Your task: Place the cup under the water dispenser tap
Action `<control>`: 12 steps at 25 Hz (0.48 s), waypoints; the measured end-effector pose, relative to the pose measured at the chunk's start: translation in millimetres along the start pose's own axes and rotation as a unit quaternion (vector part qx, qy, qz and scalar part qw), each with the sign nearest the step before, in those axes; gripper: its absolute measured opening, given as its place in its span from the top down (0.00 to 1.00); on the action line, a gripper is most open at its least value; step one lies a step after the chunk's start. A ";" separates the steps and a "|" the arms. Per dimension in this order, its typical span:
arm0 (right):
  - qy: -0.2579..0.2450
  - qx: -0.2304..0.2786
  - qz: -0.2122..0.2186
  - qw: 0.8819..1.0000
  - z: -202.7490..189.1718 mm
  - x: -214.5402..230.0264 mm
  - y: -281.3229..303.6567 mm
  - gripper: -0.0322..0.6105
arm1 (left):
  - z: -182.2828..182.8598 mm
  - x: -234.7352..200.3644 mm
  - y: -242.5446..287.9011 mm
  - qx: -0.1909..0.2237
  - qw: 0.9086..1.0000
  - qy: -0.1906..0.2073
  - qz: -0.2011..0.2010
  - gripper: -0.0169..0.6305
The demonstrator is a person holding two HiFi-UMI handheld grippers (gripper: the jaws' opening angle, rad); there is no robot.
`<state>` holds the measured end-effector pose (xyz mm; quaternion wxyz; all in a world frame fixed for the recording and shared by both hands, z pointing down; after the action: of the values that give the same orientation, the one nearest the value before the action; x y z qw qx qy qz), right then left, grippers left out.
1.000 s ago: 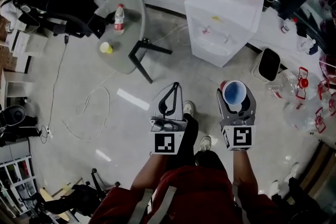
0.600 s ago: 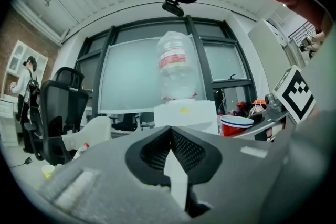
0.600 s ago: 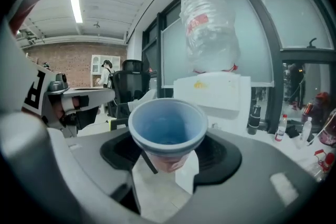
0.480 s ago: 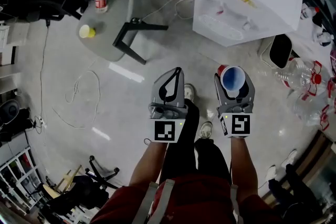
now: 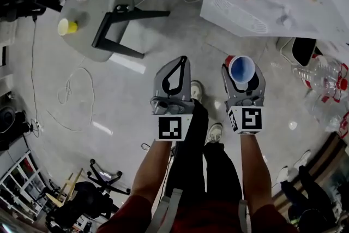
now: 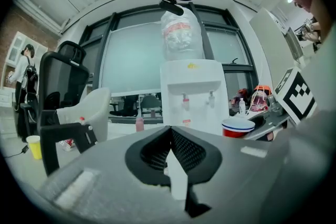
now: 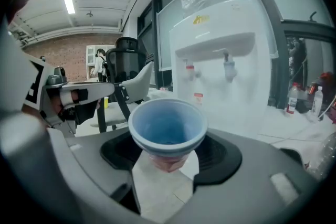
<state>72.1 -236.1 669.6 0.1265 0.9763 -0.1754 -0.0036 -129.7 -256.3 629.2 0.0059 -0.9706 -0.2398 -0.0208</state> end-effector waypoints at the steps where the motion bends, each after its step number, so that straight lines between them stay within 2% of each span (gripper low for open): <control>1: -0.001 -0.004 0.000 1.000 -8.3 0.3 5.3 0.50 | -9.2 -0.7 1.5 0.001 1.000 -0.003 -0.001 0.97; 6: 0.002 -0.013 -0.004 1.000 -43.8 2.1 23.1 0.50 | -48.8 1.1 4.5 -0.006 1.000 -0.009 -0.002 0.97; 12: 0.007 -0.012 -0.010 1.000 -71.1 5.8 37.0 0.50 | -79.3 7.5 11.7 -0.006 1.000 -0.010 -0.008 0.97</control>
<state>68.5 -254.2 747.8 0.1397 0.9765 -0.1642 -0.0006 -120.6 -264.9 708.7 -0.0020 -0.9688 -0.2475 -0.0123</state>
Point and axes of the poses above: the fingertips, and each gripper's own axes: y forward along the fingers, x to its right, z out of its top, the point moved 8 cm from there along -y, backward along the fingers, and after that the axes turned 9 degrees about x, right-handed, at the moved point
